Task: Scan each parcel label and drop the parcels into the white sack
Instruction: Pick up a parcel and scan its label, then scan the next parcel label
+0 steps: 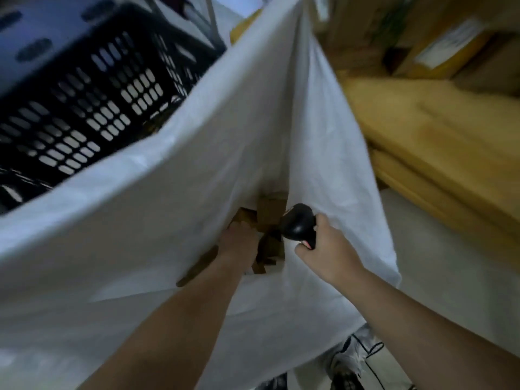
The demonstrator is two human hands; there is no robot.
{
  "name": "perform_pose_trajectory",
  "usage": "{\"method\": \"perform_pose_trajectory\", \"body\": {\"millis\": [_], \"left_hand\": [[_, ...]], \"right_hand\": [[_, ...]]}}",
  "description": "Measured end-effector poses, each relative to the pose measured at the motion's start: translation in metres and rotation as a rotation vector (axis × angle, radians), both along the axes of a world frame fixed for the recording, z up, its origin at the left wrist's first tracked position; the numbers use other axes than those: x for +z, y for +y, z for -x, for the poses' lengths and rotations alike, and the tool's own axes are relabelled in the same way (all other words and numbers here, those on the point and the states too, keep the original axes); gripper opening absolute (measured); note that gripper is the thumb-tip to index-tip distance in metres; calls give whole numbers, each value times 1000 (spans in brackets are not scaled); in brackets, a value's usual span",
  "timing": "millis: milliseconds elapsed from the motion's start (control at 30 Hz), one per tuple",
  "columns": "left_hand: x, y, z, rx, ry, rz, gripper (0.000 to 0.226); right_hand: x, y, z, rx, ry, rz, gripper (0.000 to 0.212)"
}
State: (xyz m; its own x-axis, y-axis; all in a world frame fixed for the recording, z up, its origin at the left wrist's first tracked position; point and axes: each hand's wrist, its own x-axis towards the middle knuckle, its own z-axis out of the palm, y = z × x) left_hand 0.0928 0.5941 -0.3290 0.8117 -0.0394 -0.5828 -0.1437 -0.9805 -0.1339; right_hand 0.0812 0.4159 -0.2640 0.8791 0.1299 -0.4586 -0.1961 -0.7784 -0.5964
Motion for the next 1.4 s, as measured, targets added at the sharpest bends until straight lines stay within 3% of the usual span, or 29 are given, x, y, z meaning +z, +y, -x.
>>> {"method": "perform_pose_trajectory", "body": {"millis": [167,300,400,733,900,1000,1200,1300,1400], "left_hand": [[113,-26,-1,-84,-133,151,28],[193,-62,-4,-218,-263,267,38],[246,-96,-11,-353,-362,348,40],[340,-232,-62,-632,-537,426,41],[358,-300,-108,-759,-606,279,62],[359,-334,-140,-794,-580,85,90],[343,-369,-153,-900,-474,-182,115],[346,-372,-149,-1010,-496,-214,117],[356,-374,-152,-1036,-615,-179,104]], "right_hand": [[77,-32,12,-244,-12,-175,36],[142,-67,21,-468,-119,-311,52],[183,-106,27,-607,-240,-349,41],[278,-230,18,-855,-436,-424,56],[298,-276,3,-927,-463,-438,57],[294,-296,-12,-980,-453,-457,53],[276,-328,-32,-1051,-436,-521,44],[268,-339,-37,-1042,-409,-568,44],[267,-346,-40,-1026,-402,-618,42]]}}
